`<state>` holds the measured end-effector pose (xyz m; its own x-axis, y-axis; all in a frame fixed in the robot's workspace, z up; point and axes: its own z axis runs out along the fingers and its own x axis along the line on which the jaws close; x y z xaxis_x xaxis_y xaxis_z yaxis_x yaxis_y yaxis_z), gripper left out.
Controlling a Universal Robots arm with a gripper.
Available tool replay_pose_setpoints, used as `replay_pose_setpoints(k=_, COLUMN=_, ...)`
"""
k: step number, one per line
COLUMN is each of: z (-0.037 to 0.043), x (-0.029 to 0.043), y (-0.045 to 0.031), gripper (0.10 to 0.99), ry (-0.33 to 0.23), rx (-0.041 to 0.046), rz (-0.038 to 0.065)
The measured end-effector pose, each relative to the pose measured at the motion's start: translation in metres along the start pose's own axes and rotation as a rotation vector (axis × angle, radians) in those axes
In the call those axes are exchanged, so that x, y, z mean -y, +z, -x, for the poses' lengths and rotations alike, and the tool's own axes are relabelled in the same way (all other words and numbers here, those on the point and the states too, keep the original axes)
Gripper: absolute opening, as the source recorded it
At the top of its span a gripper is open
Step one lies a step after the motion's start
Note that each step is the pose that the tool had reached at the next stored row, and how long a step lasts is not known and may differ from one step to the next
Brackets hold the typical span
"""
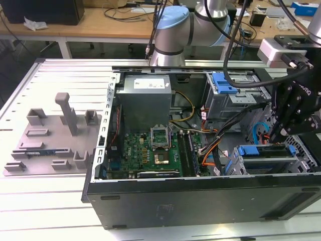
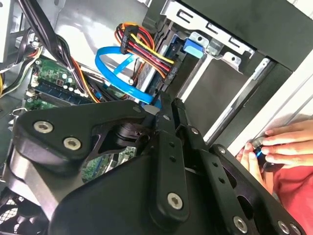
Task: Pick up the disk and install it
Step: 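Insert the second disk wire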
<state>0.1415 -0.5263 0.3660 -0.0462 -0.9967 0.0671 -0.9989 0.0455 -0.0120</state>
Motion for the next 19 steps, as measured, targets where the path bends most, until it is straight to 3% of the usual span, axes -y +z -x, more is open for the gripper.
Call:
replay_pose_setpoints(k=7, z=-0.0019, x=0.0005, y=0.0059, gripper=0.161, ry=0.003, rx=0.0205, rz=0.001)
replay_pose_setpoints(k=10, z=-0.0022, x=0.0005, y=0.0069, gripper=0.161, ry=0.003, rx=0.0338, rz=0.002)
replay_pose_setpoints(k=19, z=-0.0024, x=0.0014, y=0.0075, gripper=0.161, ry=0.003, rx=0.0353, rz=0.002)
